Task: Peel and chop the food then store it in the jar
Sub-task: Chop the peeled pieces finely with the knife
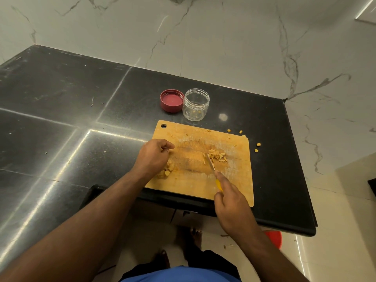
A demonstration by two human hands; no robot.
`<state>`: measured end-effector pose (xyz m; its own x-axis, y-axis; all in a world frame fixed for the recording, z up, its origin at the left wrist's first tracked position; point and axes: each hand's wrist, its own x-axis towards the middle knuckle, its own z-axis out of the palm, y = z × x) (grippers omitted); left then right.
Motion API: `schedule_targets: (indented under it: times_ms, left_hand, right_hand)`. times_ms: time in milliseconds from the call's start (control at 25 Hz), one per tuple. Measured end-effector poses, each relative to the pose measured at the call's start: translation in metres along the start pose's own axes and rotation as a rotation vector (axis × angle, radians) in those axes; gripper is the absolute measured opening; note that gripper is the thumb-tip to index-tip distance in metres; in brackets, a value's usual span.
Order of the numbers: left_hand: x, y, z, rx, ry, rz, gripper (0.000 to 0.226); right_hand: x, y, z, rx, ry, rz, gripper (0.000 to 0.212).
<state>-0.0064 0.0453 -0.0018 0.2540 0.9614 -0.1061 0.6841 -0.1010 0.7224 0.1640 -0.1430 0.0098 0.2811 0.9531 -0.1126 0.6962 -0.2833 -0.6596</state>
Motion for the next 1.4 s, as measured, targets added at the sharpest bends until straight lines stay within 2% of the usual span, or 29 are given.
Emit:
schedule_targets:
  times_ms: [160,400,520,640,720,840,1040,1160,1280,1400]
  left_hand:
    - [0.002,0.000,-0.003,-0.031,-0.026,-0.026,0.025]
    - [0.000,-0.002,-0.024,-0.026,-0.120,-0.018,0.021]
    - [-0.007,0.004,-0.031,0.054,-0.242,0.020,0.016]
    - [-0.013,0.006,-0.030,0.222,-0.317,0.093,0.025]
    - [-0.014,0.005,-0.027,0.330,-0.325,0.134,0.025]
    - [-0.015,0.007,-0.026,0.361,-0.329,0.137,0.015]
    - [-0.013,0.022,-0.032,0.117,-0.332,0.039,0.005]
    - [-0.009,0.034,-0.027,0.049,-0.279,-0.017,0.008]
    - [-0.008,0.045,-0.009,0.144,-0.285,-0.019,0.008]
    - [-0.008,0.055,0.009,0.220,-0.272,0.003,0.019]
  right_hand:
    - [-0.007,-0.002,-0.001,0.019,-0.106,-0.035,0.052]
    - [-0.006,0.005,-0.008,0.037,-0.002,0.049,0.052]
    - [-0.005,0.000,-0.003,0.076,-0.030,0.013,0.053]
    - [-0.003,-0.006,0.000,0.102,-0.048,-0.003,0.053]
    - [-0.001,-0.009,0.000,0.109,-0.061,-0.007,0.052]
    - [0.002,-0.009,-0.002,0.116,-0.069,-0.016,0.052]
    - [0.010,-0.002,-0.012,0.136,-0.074,-0.023,0.051]
    - [0.016,0.005,-0.019,0.163,-0.093,-0.021,0.051]
    - [0.019,0.013,-0.029,0.170,-0.113,-0.035,0.050]
    - [0.020,0.017,-0.037,0.170,-0.139,-0.066,0.051]
